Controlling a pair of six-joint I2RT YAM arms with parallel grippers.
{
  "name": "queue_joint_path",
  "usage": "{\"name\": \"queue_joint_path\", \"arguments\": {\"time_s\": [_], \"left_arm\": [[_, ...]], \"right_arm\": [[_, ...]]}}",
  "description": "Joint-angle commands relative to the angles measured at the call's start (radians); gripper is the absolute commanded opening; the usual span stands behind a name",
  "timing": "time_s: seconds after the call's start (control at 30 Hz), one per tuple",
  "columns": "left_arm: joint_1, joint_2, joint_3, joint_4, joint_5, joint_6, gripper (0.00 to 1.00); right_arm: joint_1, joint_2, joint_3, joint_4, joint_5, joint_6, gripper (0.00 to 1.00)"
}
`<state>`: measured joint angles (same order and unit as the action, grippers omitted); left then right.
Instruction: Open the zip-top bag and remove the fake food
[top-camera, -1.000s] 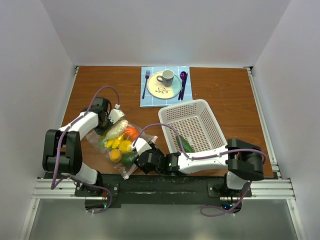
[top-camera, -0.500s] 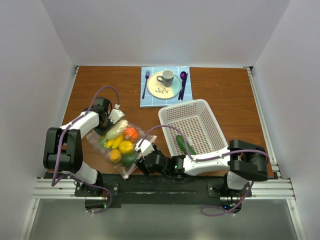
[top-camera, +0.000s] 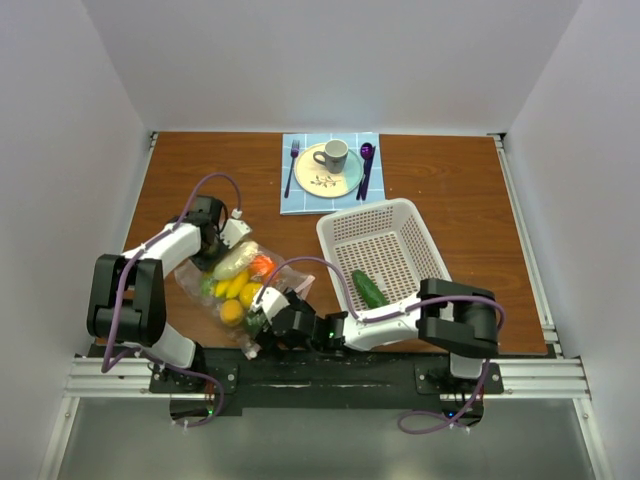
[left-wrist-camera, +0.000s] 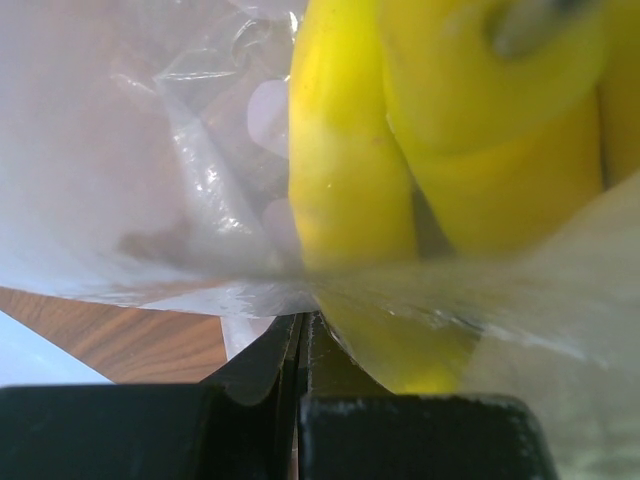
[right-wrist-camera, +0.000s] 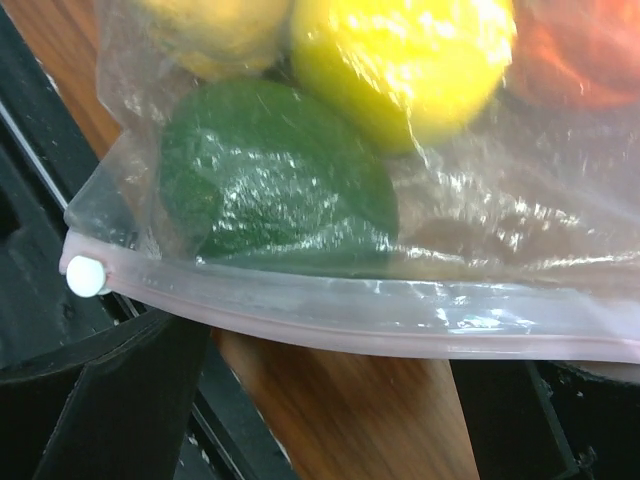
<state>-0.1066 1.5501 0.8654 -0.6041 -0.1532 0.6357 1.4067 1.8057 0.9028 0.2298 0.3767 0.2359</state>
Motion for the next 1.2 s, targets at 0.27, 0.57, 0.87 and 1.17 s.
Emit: {"name": "queue_joint_path", "arguments": {"time_s": [0.27,0.57,0.87,1.17], "left_arm": [[-0.033,-0.018,0.050,-0.068,0.052,-0.048,0.00],[-0.028,-0.077,0.205,-0.293,0.199,-0.038,0.00],[0.063,-0.134,0.340,-0.394,0.231,0.024,0.00],[0.211,-0.074,0.590,-0.465,0.271,0.067,0.00]], "right_arm": [[-0.012,0.073,0.171,0.066,-0.084,-0.103,0.99],[-0.040,0.080,0.088,0.078,-0.121,-0.014,0.78],[-0.045,-0.126,-0.024,0.034,-0.013,0.052,0.07],[-0.045,-0.256,-0.047,-0.227,-0.002,0.186,0.00]]}}
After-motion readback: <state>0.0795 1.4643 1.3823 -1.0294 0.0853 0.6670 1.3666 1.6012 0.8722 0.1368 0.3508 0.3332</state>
